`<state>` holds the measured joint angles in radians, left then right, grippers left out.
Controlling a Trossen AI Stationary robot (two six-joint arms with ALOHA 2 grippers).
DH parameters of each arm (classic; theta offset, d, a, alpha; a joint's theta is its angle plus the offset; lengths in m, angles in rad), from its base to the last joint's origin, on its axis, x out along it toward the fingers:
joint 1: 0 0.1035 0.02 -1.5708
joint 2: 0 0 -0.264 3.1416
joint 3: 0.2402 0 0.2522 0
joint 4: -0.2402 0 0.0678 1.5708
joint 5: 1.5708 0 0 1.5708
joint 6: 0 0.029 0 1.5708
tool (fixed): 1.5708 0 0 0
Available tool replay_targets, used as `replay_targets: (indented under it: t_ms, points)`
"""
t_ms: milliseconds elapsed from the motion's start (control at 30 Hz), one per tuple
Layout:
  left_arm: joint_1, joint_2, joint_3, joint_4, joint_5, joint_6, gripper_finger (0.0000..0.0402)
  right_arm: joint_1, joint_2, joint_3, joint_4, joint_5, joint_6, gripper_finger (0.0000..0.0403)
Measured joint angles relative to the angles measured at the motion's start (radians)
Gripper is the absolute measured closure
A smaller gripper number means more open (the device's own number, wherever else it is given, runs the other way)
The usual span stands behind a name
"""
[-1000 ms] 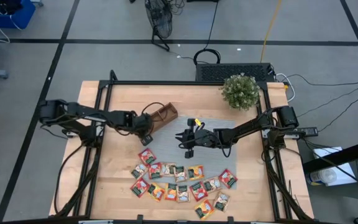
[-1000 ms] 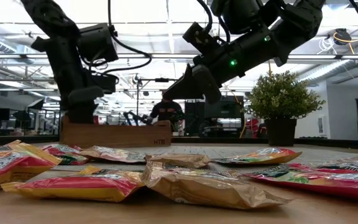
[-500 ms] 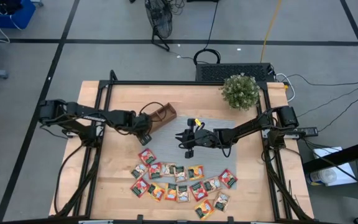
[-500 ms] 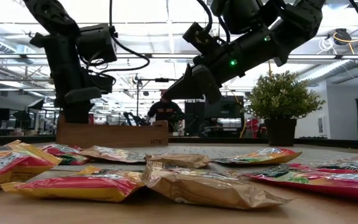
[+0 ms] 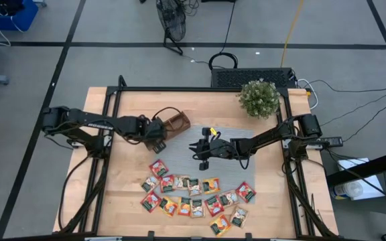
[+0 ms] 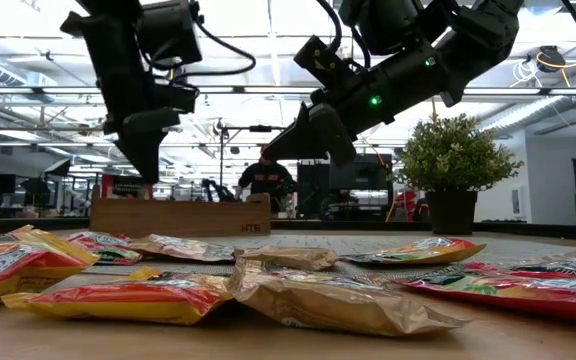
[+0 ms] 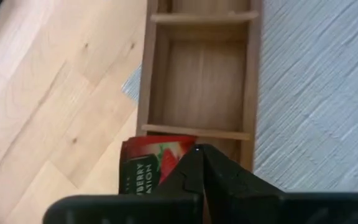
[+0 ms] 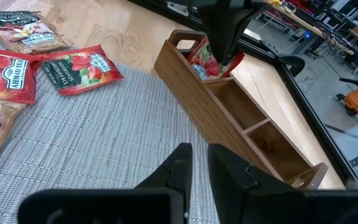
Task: Pick & Place Tea
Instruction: Adjust the red tea bag on the table
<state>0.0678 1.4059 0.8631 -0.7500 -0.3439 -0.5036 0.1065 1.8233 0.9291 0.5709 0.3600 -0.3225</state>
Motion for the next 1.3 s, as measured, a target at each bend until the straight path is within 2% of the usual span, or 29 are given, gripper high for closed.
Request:
replay_targets:
  t_ms: [267, 433, 600, 733, 900, 967, 1100, 1200, 1300]
  points:
    - [-0.062, -0.005, 0.035, -0.003, -0.011, 0.04, 0.0394, 0.001, 0.0, 0.0, -0.001, 0.0, 0.024, 0.0364]
    - [-0.164, -0.063, 0.045, 0.109, -0.114, 0.128, 0.0386, 0.029, -0.004, 0.0, -0.01, 0.004, 0.018, 0.0364]
    - [-0.282, -0.161, 0.03, 0.208, -0.225, 0.178, 0.0397, 0.1, -0.08, 0.0, -0.162, 0.003, 0.013, 0.0364]
    - [-0.363, -0.251, -0.026, 0.301, -0.281, 0.214, 0.0381, 0.203, -0.187, 0.0, -0.373, 0.002, 0.056, 0.0364]
    - [-0.413, -0.367, -0.148, 0.464, -0.302, 0.255, 0.0369, 0.352, -0.328, 0.002, -0.629, 0.001, 0.277, 0.0361]
    - [-0.417, -0.415, -0.208, 0.553, -0.3, 0.275, 0.0362, 0.413, -0.374, -0.001, -0.728, 0.003, 0.396, 0.0347]
    - [-0.413, -0.502, -0.312, 0.733, -0.29, 0.308, 0.0336, 0.529, -0.427, 0.005, -0.884, -0.001, 0.683, 0.0287]
    - [-0.402, -0.544, -0.366, 0.827, -0.288, 0.319, 0.031, 0.596, -0.422, 0.006, -0.98, -0.06, 0.901, 0.0227]
    - [-0.386, -0.566, -0.393, 0.845, -0.289, 0.319, 0.0289, 0.626, -0.4, 0.005, -1.102, -0.127, 1.104, 0.0182]
